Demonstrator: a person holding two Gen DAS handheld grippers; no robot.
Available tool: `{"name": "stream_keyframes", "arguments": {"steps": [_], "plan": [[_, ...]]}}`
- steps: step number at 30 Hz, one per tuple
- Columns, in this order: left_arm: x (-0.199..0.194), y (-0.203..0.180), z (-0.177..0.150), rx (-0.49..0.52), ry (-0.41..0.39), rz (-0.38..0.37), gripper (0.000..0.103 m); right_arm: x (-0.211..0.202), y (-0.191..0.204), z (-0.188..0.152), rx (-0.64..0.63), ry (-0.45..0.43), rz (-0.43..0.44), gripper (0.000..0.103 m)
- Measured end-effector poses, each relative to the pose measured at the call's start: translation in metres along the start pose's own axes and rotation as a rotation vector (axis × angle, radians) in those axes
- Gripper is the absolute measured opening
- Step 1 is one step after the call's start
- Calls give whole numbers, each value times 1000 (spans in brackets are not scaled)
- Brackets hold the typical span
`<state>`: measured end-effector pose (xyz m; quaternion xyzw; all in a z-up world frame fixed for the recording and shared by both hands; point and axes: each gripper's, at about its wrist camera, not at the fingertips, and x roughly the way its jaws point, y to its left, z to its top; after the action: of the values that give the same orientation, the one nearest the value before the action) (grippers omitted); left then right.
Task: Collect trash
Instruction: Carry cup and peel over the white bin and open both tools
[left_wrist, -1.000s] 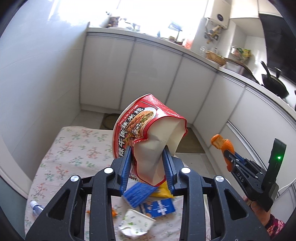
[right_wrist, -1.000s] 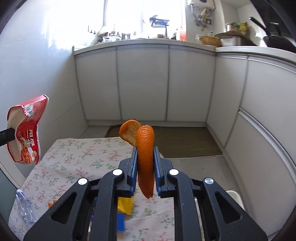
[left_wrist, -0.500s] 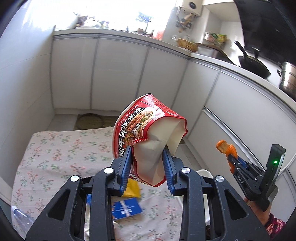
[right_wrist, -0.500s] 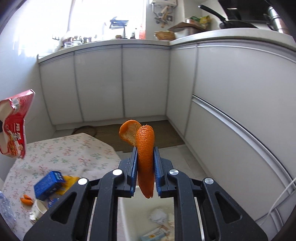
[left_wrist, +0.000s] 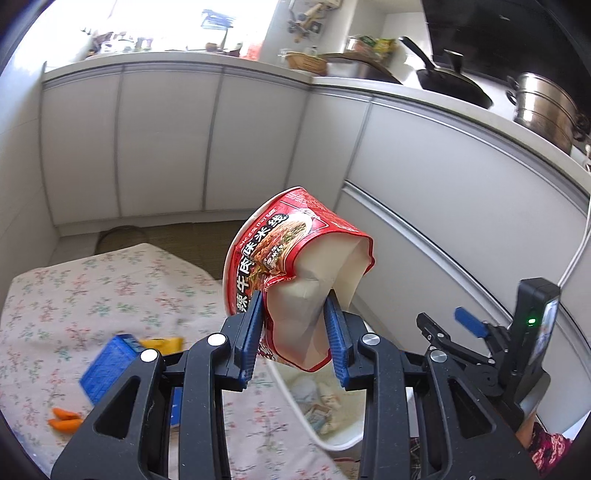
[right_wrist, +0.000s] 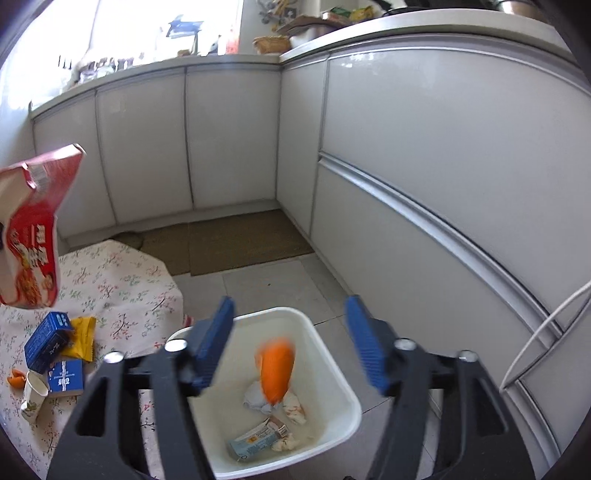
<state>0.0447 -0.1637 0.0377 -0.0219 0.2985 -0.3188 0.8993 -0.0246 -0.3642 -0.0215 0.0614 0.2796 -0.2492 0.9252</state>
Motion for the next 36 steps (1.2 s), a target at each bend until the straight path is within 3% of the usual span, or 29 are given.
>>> {"name": "stream_keyframes", "arguments": {"steps": [3,12,23,29,34,36], "plan": [[8,-15,-4,-8,-3,-32,31,-12,-18,-2,38,-32,-17,74],[33,-58,-16,11,26,-99,32,-29,-60,-7,137,-72,-57,79],[71,-93,-31,36,127,-145,34,-24,-100,-14,278,-38,-106,82],[75,-97,-36,52,147,-125,47,-23,-103,-16,278,-36,-129,87],[70,-96,-38,87,122,-48,78,-22,-97,-15,260,-35,-146,93],[67,-94,-39,99,103,-9,84,-24,-94,-15,251,-41,-151,96]]}}
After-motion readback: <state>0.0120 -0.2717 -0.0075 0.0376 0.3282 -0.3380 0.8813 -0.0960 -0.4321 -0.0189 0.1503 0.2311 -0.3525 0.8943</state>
